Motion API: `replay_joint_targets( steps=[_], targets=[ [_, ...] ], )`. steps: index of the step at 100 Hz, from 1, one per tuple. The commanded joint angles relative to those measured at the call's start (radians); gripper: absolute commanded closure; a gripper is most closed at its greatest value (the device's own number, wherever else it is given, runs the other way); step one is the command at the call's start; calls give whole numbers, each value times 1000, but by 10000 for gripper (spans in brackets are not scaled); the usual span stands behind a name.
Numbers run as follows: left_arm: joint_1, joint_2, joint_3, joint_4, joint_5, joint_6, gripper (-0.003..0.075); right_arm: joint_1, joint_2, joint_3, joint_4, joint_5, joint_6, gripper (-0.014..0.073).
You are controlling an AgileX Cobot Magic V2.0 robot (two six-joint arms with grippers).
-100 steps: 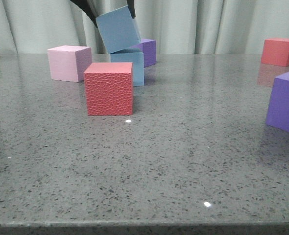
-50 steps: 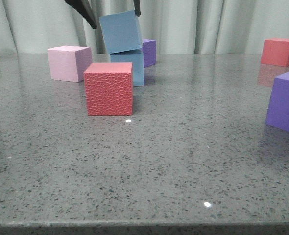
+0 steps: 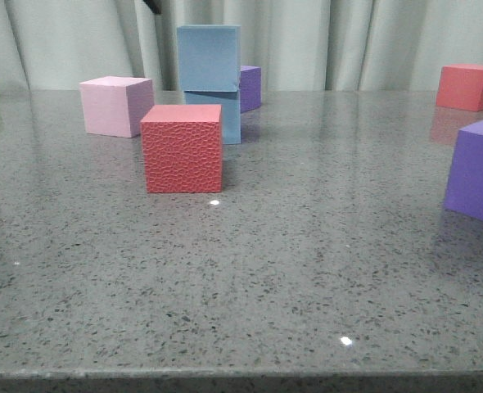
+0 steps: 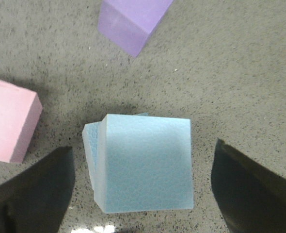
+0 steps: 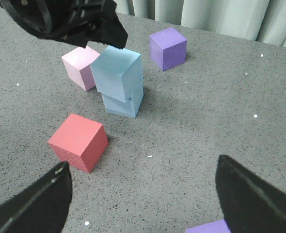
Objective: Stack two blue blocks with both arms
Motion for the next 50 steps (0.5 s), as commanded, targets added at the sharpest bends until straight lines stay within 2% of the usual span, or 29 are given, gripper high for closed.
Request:
replay_joint_targets(
  steps=[1,15,29,50],
  targets=[
    [-17,-88,-32,27,-74,18,163,2,-23,-25,-28,-90,-5,-5],
    [-70,-135,-32,149,-108,36,164,2,-51,-20,-40,-127,-5,-5],
    [-134,-176,-32,301,-68,36,164,2,-96,11,-79,-156,-5,-5],
    [-172,-217,-32,326,24,128,164,2,-170,70,-84,-165,6,-5]
  ],
)
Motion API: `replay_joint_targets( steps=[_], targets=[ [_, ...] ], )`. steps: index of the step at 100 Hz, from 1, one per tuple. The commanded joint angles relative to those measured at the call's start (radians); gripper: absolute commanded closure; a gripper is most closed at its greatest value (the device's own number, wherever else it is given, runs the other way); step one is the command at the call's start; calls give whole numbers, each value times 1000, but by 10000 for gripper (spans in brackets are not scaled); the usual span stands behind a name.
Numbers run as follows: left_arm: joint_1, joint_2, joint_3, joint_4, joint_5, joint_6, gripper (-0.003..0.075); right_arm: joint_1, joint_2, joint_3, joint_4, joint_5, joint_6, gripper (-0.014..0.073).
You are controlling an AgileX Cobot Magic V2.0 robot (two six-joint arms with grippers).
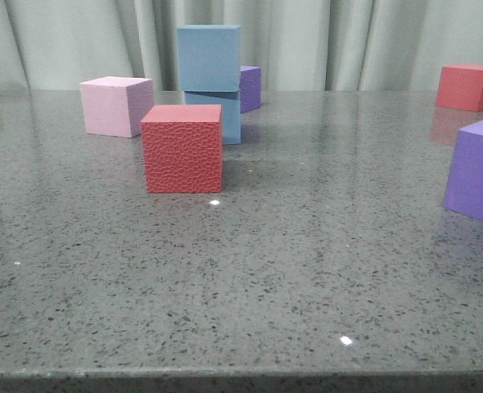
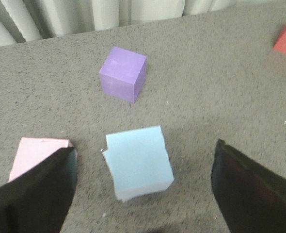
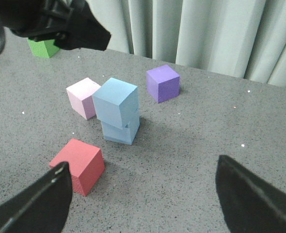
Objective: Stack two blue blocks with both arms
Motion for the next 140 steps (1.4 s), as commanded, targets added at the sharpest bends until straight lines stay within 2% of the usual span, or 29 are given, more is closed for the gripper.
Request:
replay_joint_targets(
  steps=[1,37,66,81,107,114,128,140],
  targets=[
    [-14,-73,-32,37,-9,36,164,2,-37,0,-31,-81,0,-5],
    [-14,-154,-18,14,30,142,164,2,-84,86,-37,-62,1,-5],
    [-14,-270,109,16,26,188,164,2,-102,86,-37,-56,14,-5],
    [-14,-350,211,24,-26,198,184,2,-133,93,-49,-57,14,-5],
    [-14,-521,478,28,-153,200,324,2,-214,156,-61,-63,32,-3],
    [-14,-573,562,28,-210,200,372,2,-235,174,-61,-64,38,27],
    [-14,-679,724,28,-317,198,497,2,-267,205,-61,-63,43,169],
    [-14,-764,860,34,-385,198,610,2,-283,215,-61,-59,43,330]
  ],
)
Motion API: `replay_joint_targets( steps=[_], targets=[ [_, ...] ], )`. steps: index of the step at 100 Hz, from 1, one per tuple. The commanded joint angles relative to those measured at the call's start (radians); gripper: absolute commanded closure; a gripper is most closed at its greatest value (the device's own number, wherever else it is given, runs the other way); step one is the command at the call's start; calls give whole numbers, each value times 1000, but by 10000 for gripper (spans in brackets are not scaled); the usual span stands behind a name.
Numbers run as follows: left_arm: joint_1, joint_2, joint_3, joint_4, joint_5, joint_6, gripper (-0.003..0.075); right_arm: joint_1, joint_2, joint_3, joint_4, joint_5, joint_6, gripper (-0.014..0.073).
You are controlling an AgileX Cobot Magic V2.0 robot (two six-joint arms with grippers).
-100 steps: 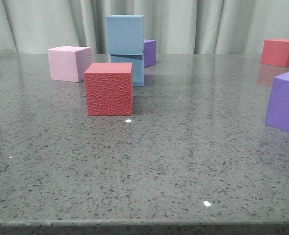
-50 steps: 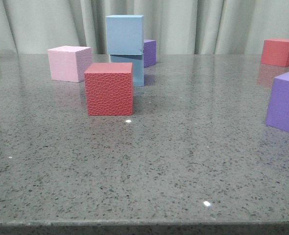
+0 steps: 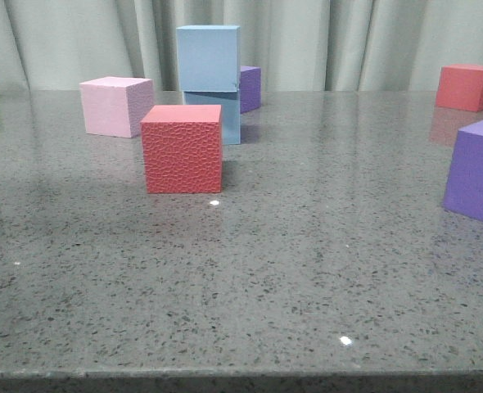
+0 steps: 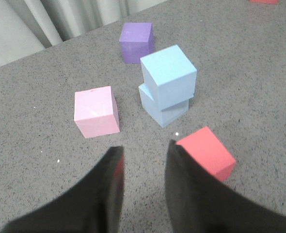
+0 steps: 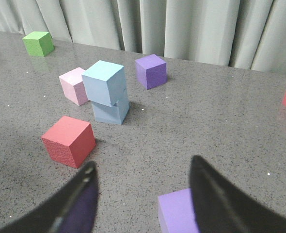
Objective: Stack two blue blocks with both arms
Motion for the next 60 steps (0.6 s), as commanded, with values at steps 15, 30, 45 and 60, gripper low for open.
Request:
replay_joint_targets(
  steps=[15,30,45,60],
  targets=[
    [-9,-193,216,28,-202,0,727,2,-29,-8,-32,-62,3,445],
    [-9,-312,359,26,-254,-5,738,2,-47,-7,-37,-46,2,480],
    [-9,-439,481,1,-304,-5,738,2,-86,25,-46,-57,2,493],
    [-9,-551,579,-17,-345,-5,738,2,-145,101,-45,-86,2,573]
  ],
)
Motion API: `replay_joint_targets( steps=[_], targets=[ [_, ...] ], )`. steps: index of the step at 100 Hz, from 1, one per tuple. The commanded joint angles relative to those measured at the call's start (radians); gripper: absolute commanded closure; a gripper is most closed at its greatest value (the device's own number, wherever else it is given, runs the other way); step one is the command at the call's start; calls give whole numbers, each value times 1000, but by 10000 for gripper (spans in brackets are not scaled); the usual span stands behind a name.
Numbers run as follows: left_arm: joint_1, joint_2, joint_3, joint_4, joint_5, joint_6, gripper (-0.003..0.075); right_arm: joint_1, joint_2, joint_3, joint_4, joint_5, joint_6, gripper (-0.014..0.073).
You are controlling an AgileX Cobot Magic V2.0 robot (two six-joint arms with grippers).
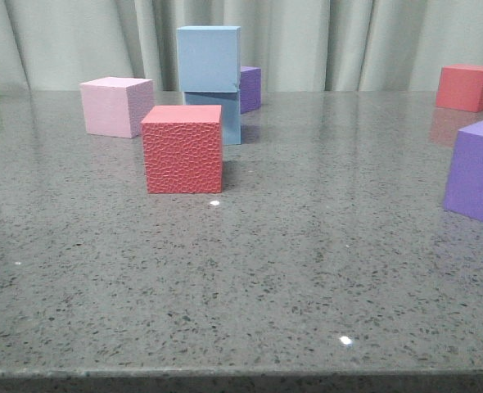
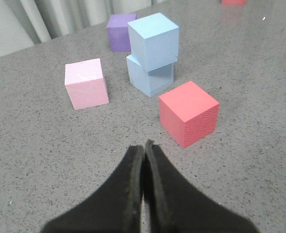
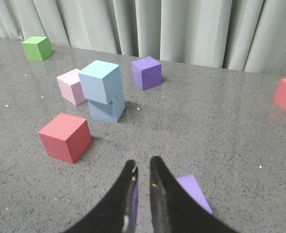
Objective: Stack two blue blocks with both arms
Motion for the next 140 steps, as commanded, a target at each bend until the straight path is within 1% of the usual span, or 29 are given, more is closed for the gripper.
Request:
replay_joint_targets(
  steps=[1,12,30,48,140],
  targets=[
    [-9,-58,26,-6,-98,-5,738,2,-27,19,-32,-94,-2,582],
    [-9,-134,82,-14,-98,-5,738,2,-83,75,-32,-104,-2,641],
    [-9,-242,157,-36,-98,-5,738,2,-156,137,-32,-103,-2,699],
    [-9,-307,186,-43,-89,-5,738,2,-171,165,-32,-98,-2,699],
    [-9,-310,205,-38,-89,-5,739,2,-171,165,-31,-98,-2,699]
  ],
)
